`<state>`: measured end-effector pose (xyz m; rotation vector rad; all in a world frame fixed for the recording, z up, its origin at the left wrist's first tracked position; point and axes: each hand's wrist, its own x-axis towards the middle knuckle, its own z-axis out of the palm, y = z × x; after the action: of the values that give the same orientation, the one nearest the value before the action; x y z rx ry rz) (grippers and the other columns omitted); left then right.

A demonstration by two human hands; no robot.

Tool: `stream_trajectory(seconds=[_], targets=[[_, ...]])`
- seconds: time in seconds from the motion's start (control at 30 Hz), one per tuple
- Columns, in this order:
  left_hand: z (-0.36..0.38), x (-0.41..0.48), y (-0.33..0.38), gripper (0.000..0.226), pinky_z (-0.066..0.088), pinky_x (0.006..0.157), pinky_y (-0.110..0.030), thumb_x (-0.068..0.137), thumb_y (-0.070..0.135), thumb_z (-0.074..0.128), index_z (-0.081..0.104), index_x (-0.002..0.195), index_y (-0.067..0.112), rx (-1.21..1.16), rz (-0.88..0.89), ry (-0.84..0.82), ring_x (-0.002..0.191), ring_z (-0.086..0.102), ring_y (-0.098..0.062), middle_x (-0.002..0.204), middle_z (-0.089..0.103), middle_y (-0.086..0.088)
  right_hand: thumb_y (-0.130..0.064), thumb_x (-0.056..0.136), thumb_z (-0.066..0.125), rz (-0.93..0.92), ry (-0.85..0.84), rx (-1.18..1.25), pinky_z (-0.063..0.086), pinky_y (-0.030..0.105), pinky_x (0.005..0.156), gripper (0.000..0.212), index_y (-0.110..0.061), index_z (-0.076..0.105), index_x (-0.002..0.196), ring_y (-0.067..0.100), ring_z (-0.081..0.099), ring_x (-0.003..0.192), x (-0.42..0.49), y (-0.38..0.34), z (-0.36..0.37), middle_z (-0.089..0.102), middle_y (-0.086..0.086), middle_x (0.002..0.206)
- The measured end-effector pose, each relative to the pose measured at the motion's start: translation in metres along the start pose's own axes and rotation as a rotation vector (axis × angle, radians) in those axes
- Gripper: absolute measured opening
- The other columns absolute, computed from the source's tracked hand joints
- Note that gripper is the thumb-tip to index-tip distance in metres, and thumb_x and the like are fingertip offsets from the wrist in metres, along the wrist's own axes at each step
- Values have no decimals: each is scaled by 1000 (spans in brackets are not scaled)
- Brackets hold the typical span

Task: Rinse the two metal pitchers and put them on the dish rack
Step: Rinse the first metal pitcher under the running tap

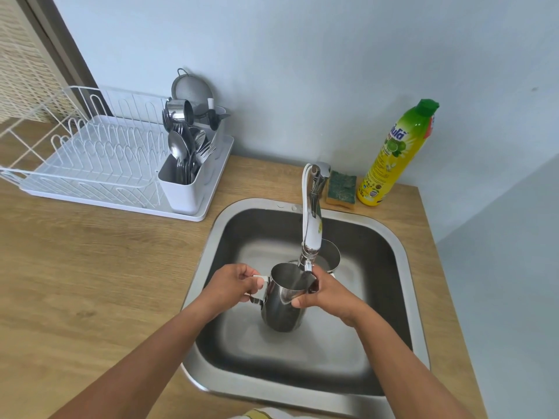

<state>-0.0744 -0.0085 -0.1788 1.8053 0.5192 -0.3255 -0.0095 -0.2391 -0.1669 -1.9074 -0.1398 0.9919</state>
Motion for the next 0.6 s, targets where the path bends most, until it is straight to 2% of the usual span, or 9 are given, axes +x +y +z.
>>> stream_trajectory(seconds=[0.1, 0.2, 0.27, 0.37, 0.43, 0.53, 0.6], targets=[[-1, 4, 1, 6, 59, 75, -31, 87, 18, 73, 71, 89, 12, -8, 4, 35, 81, 68, -17, 90, 75, -13, -4, 74, 81, -9, 17, 21, 54, 29, 92, 83, -22, 37, 142, 11, 71, 96, 1, -1, 4, 73, -1, 109], [-1, 5, 2, 8, 60, 74, -29, 86, 20, 73, 71, 89, 13, 7, 3, 14, 79, 68, -16, 86, 74, -10, -7, 72, 83, -7, -6, 15, 51, 36, 101, 88, -22, 37, 144, 14, 70, 102, 3, -1, 0, 72, -1, 115], [0, 5, 3, 8, 60, 73, -30, 86, 21, 73, 71, 88, 14, 4, 7, -1, 79, 69, -16, 85, 75, -10, -8, 69, 83, -10, 5, 10, 52, 39, 101, 88, -21, 39, 144, 17, 70, 105, 5, -1, -4, 74, 2, 111], [-1, 8, 3, 5, 60, 75, -31, 87, 18, 72, 71, 88, 14, -7, 4, 24, 82, 69, -16, 89, 75, -11, 1, 74, 80, -18, 21, 10, 55, 26, 85, 81, -20, 39, 141, 15, 72, 96, 5, 0, -1, 74, 6, 109], [0, 8, 3, 5, 60, 75, -31, 87, 18, 72, 71, 89, 14, 2, 2, 17, 82, 69, -16, 87, 74, -8, 1, 76, 79, -11, -3, 10, 53, 22, 82, 81, -24, 36, 140, 15, 72, 95, 5, -1, -2, 72, 4, 113], [2, 7, 4, 8, 60, 74, -30, 87, 19, 72, 71, 91, 12, -2, 2, -8, 80, 69, -15, 84, 74, -7, -6, 70, 83, -14, 10, -10, 55, 34, 94, 84, -23, 40, 141, 20, 68, 107, 6, -1, -9, 71, 3, 116], [2, 8, 6, 7, 60, 74, -30, 87, 18, 71, 71, 91, 13, -4, 3, 12, 80, 69, -15, 88, 75, -11, -5, 71, 82, -14, 40, -2, 56, 31, 89, 82, -22, 42, 139, 19, 68, 105, 7, 0, -8, 72, 3, 113]])
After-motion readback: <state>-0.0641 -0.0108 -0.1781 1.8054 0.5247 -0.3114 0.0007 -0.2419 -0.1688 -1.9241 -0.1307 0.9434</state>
